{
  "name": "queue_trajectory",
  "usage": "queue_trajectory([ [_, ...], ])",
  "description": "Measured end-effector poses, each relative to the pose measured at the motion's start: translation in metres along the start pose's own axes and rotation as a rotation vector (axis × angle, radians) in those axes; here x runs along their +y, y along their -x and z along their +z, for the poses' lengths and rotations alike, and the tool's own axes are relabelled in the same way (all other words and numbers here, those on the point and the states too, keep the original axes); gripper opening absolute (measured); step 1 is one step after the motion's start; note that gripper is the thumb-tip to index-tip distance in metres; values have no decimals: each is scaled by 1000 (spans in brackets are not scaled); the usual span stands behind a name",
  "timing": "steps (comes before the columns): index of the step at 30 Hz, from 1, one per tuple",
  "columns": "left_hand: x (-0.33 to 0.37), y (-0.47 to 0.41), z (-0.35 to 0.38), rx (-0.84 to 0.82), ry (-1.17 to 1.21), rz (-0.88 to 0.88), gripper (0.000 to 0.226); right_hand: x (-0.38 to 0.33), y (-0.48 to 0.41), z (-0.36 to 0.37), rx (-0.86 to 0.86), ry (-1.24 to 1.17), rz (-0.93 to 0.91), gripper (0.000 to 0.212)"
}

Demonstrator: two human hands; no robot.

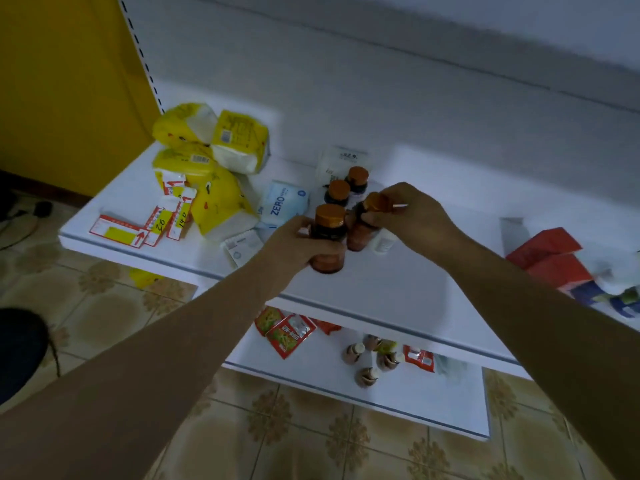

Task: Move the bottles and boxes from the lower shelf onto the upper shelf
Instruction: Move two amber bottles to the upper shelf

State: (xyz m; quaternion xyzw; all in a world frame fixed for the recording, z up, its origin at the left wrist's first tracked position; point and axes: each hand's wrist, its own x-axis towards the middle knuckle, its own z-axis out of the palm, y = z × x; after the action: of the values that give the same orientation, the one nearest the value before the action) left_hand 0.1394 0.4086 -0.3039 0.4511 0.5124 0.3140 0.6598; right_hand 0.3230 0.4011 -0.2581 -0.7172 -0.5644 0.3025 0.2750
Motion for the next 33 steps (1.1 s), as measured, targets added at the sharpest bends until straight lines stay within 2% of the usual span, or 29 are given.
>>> queue_trajectory([
  [2,10,28,-3,-62,138,-35,40,-12,24,-10,-5,-65,11,40],
  [5,20,72,-3,-166,190,-8,31,-30,64,-27,-25,-70,1,44],
  [8,29,111,-2,-204,243,28,47,-46,98,-44,-69,-84,11,47],
  [17,64,226,26,-314,394,62,41,-86,216,-102,-33,-179,-179,31],
  [21,78,276,57,-342,347,126,31,-87,263,-131,17,-245,-219,40],
  [24,91,307,84,-341,299,168,57,-90,292,-154,26,-371,-201,47],
  [26,101,322,100,-362,274,175,65,-94,308,-171,26,-442,-199,44],
  [31,134,343,132,-380,189,241,52,-106,337,-213,138,-484,-237,44],
  [33,148,349,142,-408,160,276,54,-109,345,-228,203,-466,-256,47],
])
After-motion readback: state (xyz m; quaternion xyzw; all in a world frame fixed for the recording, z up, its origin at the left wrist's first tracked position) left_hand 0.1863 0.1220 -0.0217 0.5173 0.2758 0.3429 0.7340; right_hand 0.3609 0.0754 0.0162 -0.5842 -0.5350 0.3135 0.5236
